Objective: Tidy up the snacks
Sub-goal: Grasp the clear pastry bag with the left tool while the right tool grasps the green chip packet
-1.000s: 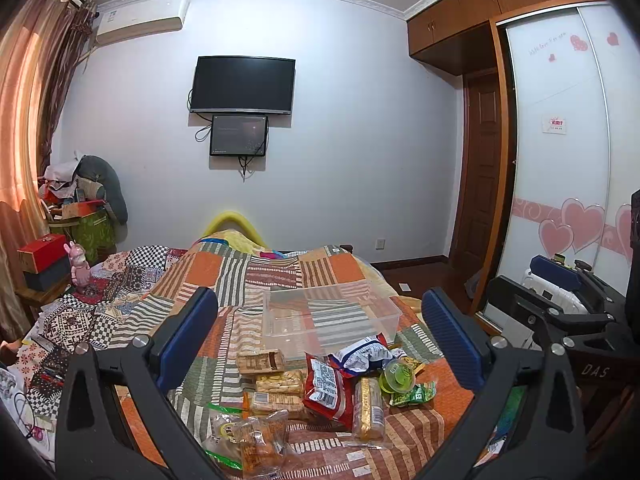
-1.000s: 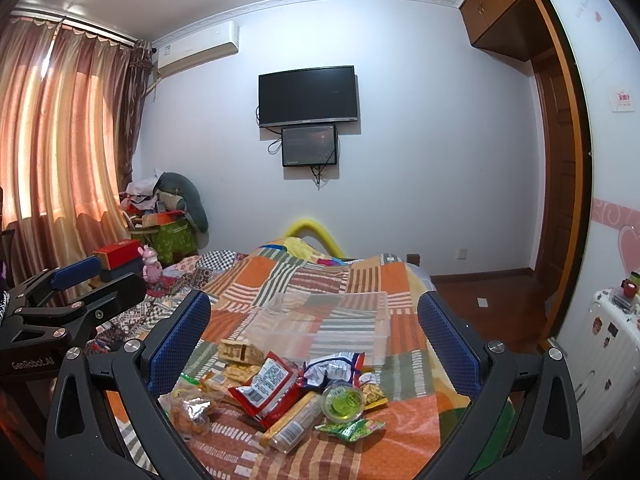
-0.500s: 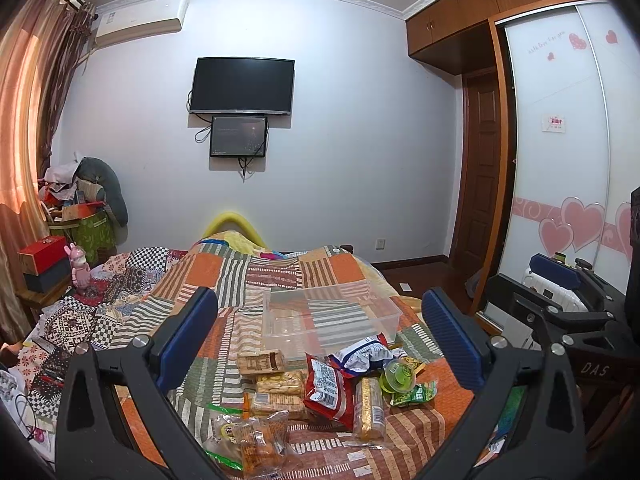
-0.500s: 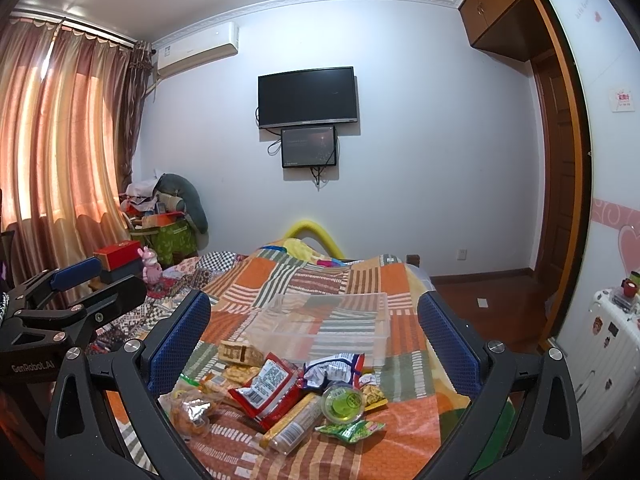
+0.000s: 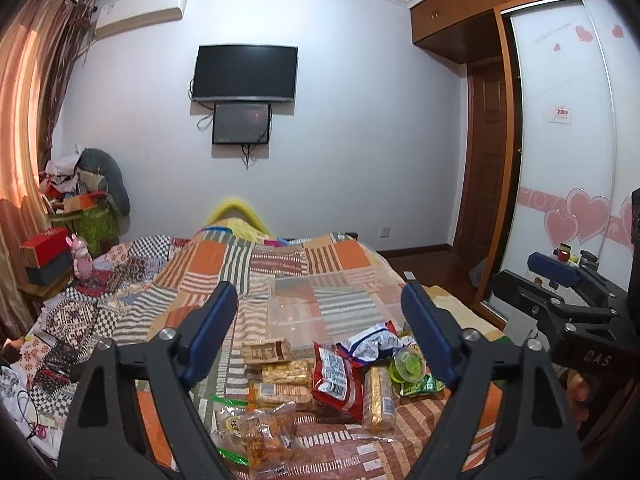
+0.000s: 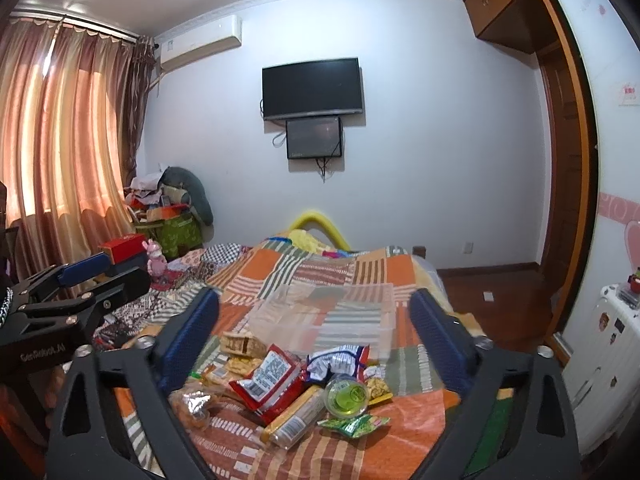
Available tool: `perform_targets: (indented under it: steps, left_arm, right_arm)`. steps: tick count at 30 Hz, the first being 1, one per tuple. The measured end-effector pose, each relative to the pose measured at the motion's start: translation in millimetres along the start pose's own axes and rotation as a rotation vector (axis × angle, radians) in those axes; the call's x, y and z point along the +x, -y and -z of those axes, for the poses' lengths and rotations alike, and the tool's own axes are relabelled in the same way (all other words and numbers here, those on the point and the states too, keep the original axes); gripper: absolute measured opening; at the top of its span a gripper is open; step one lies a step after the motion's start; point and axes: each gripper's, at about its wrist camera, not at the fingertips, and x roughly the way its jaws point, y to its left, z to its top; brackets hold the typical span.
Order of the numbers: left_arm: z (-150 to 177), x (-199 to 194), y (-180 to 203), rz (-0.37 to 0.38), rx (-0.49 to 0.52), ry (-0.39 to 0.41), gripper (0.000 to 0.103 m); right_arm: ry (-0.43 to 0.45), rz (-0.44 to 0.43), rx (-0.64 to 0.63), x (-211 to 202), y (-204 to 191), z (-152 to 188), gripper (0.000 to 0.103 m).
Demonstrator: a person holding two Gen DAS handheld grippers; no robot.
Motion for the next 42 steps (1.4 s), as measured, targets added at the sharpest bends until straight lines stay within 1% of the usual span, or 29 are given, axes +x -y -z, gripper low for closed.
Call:
perform_targets:
  steps: [3, 4, 8, 11, 13, 16, 18, 21, 23, 25, 29, 32, 33, 36, 37, 40, 42]
  left_arm:
    - [5, 10, -8, 0.003, -0.002, -0.038, 0.080]
    - [9, 17, -13, 0.001, -0.003, -0.062, 0.080]
    - [24, 40, -25, -0.006, 0.012, -0.154, 0.078]
    - [44, 63, -37, -0.023, 0.031, -0.244, 0.078]
    - [57, 75, -45, -0.021, 0.031, -0.296, 0.078]
    - [80, 92, -57, 0.004, 0.011, -0.382, 0.078]
    - [91, 99, -62, 0.014, -0.006, -0.420, 0.078]
    - [112, 113, -71, 0.030, -0.045, -0.499, 0.079]
    - [121, 120, -73, 0.034, -0.060, -0.532, 0.082]
    - [132, 127, -75, 0.018, -0.064, -0.569, 0.086]
    - [145, 134, -79, -0.002, -0.083, -0.612, 0.091]
    - [153, 139, -79, 0.000, -0.098, -0.636, 0.092]
    - [155, 139, -76, -0.013, -0.085, -0.627, 0.092]
    - [158, 142, -68, -0.021, -0.041, -0.621, 0.092]
    - [160, 143, -64, -0.028, -0.019, -0.619, 0.092]
    - [166, 145, -59, -0.051, 0.028, -0.601, 0.092]
    - [166, 145, -58, -0.054, 0.033, -0.585, 0.088]
  right_arm:
    - [-0.044, 0.000, 0.005, 9, 6, 7, 0.079]
    - [-0.063, 0.003, 0.004, 13, 8, 11, 0.075]
    - [-0.136, 0.021, -0.003, 28, 18, 26, 0.069]
    - [-0.206, 0.031, 0.007, 40, 29, 40, 0.067]
    - [-0.250, 0.045, 0.017, 48, 36, 49, 0.067]
    - [-0.318, 0.066, 0.028, 60, 45, 64, 0.066]
    - [-0.361, 0.070, 0.038, 67, 50, 72, 0.066]
    - [-0.417, 0.069, 0.055, 72, 56, 82, 0.066]
    - [-0.447, 0.070, 0.070, 77, 59, 87, 0.066]
    - [-0.476, 0.064, 0.093, 82, 61, 92, 0.066]
    - [-0.522, 0.048, 0.126, 91, 64, 103, 0.066]
    - [-0.551, 0.032, 0.138, 96, 65, 106, 0.066]
    - [-0.557, 0.026, 0.141, 98, 65, 107, 0.066]
    - [-0.579, 0.006, 0.145, 104, 63, 111, 0.066]
    - [-0.588, 0.001, 0.145, 107, 62, 113, 0.068]
    - [-0.585, 0.005, 0.142, 108, 59, 113, 0.068]
    - [-0.583, 0.009, 0.146, 107, 61, 113, 0.066]
